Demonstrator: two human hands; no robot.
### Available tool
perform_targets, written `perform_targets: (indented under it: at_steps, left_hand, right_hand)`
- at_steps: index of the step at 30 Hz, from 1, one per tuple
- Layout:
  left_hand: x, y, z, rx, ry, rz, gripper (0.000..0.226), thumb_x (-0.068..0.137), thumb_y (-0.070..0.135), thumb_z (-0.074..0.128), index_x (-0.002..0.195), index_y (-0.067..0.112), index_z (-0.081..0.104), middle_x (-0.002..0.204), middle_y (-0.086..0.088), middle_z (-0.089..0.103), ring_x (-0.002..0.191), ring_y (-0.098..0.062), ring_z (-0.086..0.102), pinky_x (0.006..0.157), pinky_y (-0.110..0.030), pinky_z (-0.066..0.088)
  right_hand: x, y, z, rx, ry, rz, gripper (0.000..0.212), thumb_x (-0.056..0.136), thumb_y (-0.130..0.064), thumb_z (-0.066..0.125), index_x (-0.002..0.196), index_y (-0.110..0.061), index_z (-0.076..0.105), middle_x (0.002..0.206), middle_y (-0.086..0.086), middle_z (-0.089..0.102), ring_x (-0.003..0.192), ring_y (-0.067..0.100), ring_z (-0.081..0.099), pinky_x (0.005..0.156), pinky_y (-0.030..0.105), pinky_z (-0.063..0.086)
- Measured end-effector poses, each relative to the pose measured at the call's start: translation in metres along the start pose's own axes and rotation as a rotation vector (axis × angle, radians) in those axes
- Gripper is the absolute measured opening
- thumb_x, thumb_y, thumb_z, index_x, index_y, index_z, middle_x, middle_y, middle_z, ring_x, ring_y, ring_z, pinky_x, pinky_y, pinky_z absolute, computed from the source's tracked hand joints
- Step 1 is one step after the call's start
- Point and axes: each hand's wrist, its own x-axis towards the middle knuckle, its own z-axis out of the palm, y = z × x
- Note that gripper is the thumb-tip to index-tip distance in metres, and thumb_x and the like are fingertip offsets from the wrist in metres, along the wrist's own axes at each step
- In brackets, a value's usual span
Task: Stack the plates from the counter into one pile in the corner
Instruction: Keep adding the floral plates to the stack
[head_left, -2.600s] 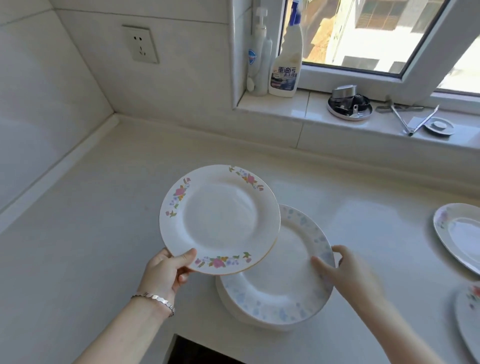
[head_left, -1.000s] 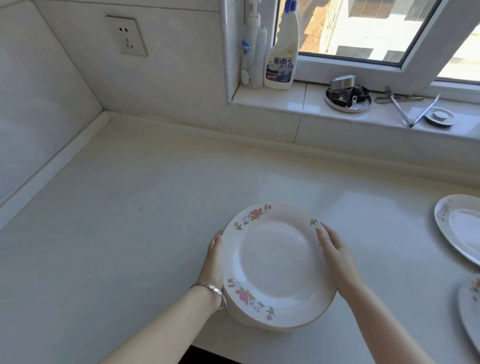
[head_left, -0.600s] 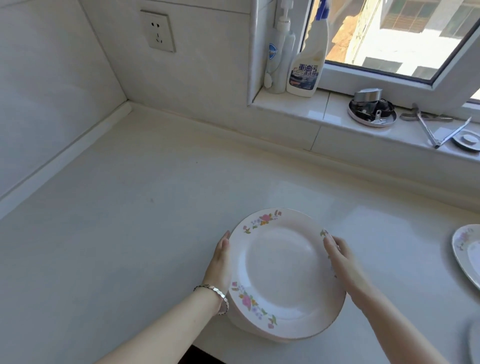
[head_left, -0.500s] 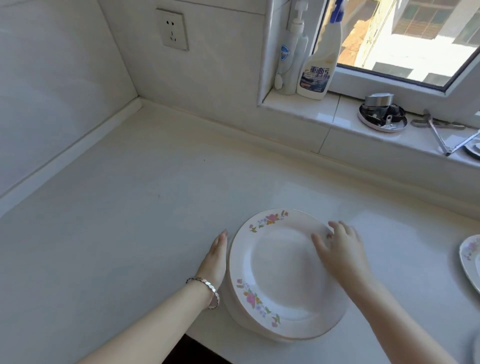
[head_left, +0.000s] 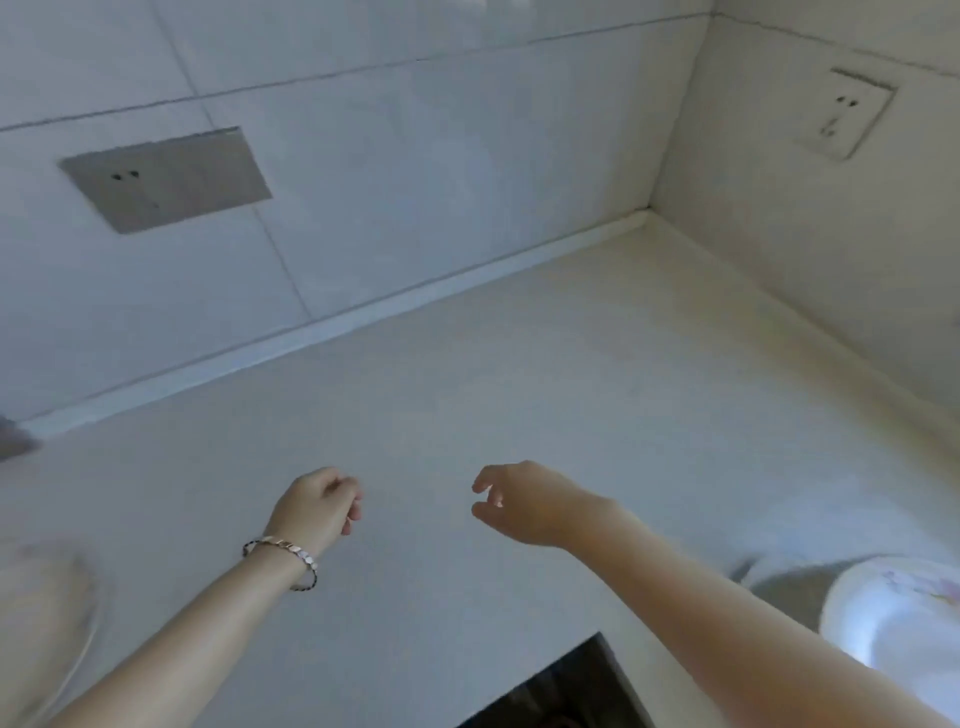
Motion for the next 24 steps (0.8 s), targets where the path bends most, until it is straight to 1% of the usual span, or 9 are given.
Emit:
perform_targets:
  at_steps: [6,9,11,14,17,19,20,22,24]
  left_hand:
    - [0.018,-0.119,-0.135,-0.169,0.237,-0.226,0.028,0.088,0.002,0.049,0.062,0.013,0.052,0.058,-0.007,0.056,0.052,-0.020,0.052,0.050,-0.023,0.035]
    - [0.021,-0.164,-0.175,-0.202,0.298,-0.288,0.028,0.087,0.003,0.050,0.061,0.013,0.052,0.057,-0.010,0.056,0.052,-0.023,0.051,0.050,-0.024,0.033]
    - [0.023,-0.193,-0.201,-0.217,0.330,-0.334,0.026,0.086,0.003,0.051,0.062,0.012,0.053,0.057,-0.010,0.058,0.055,-0.024,0.052,0.051,-0.027,0.034]
    - [0.029,-0.224,-0.227,-0.239,0.335,-0.380,0.023,0.088,0.006,0.051,0.067,0.015,0.054,0.061,-0.006,0.060,0.055,-0.022,0.056,0.054,-0.026,0.038]
    - [0.034,-0.247,-0.244,-0.286,0.364,-0.411,0.024,0.089,0.008,0.051,0.066,0.016,0.054,0.062,-0.005,0.061,0.052,-0.020,0.057,0.051,-0.024,0.038]
    - [0.037,-0.261,-0.253,-0.301,0.382,-0.421,0.024,0.088,0.008,0.051,0.066,0.016,0.054,0.063,-0.005,0.062,0.052,-0.020,0.058,0.052,-0.024,0.039]
    - [0.038,-0.267,-0.256,-0.315,0.390,-0.420,0.024,0.088,0.008,0.051,0.066,0.016,0.054,0.063,-0.005,0.062,0.052,-0.020,0.058,0.052,-0.025,0.039]
    - [0.039,-0.276,-0.261,-0.334,0.412,-0.419,0.024,0.088,0.007,0.052,0.066,0.017,0.055,0.063,-0.005,0.063,0.052,-0.020,0.058,0.053,-0.026,0.040]
    - [0.042,-0.282,-0.262,-0.341,0.453,-0.413,0.025,0.087,0.006,0.052,0.065,0.018,0.055,0.064,-0.006,0.064,0.052,-0.020,0.058,0.056,-0.027,0.041]
  right_hand:
    - [0.093,-0.156,0.085,0.035,-0.192,-0.119,0.032,0.092,-0.029,0.046,0.114,-0.011,0.061,0.121,0.007,0.062,0.114,0.024,0.055,0.094,0.031,0.043]
    - [0.127,-0.210,0.127,0.308,-0.299,0.008,0.025,0.088,-0.017,0.047,0.090,0.001,0.065,0.092,0.015,0.067,0.087,0.028,0.063,0.079,0.032,0.050]
    - [0.145,-0.245,0.158,0.588,-0.390,0.183,0.019,0.089,-0.014,0.051,0.071,-0.007,0.055,0.072,0.007,0.056,0.068,0.021,0.056,0.067,0.028,0.048]
    - [0.168,-0.282,0.206,0.804,-0.426,0.361,0.015,0.086,-0.018,0.059,0.075,-0.008,0.056,0.074,0.004,0.052,0.071,0.017,0.052,0.077,0.029,0.049]
    - [0.183,-0.313,0.239,0.948,-0.437,0.404,0.017,0.083,-0.013,0.062,0.067,-0.010,0.057,0.073,0.009,0.059,0.057,0.013,0.045,0.065,0.024,0.044]
    - [0.186,-0.328,0.253,0.978,-0.436,0.397,0.008,0.082,-0.008,0.065,0.075,-0.005,0.064,0.086,0.016,0.068,0.056,0.012,0.049,0.076,0.027,0.054]
    - [0.187,-0.333,0.258,0.964,-0.423,0.392,0.010,0.082,-0.007,0.066,0.072,-0.006,0.062,0.085,0.014,0.067,0.057,0.011,0.052,0.078,0.028,0.055]
    - [0.191,-0.337,0.263,0.935,-0.376,0.382,0.022,0.081,-0.003,0.066,0.064,-0.009,0.054,0.077,0.010,0.063,0.063,0.016,0.060,0.073,0.027,0.056]
    - [0.195,-0.336,0.263,0.945,-0.339,0.380,0.023,0.082,0.003,0.061,0.064,-0.007,0.051,0.085,0.016,0.065,0.080,0.029,0.067,0.073,0.030,0.057]
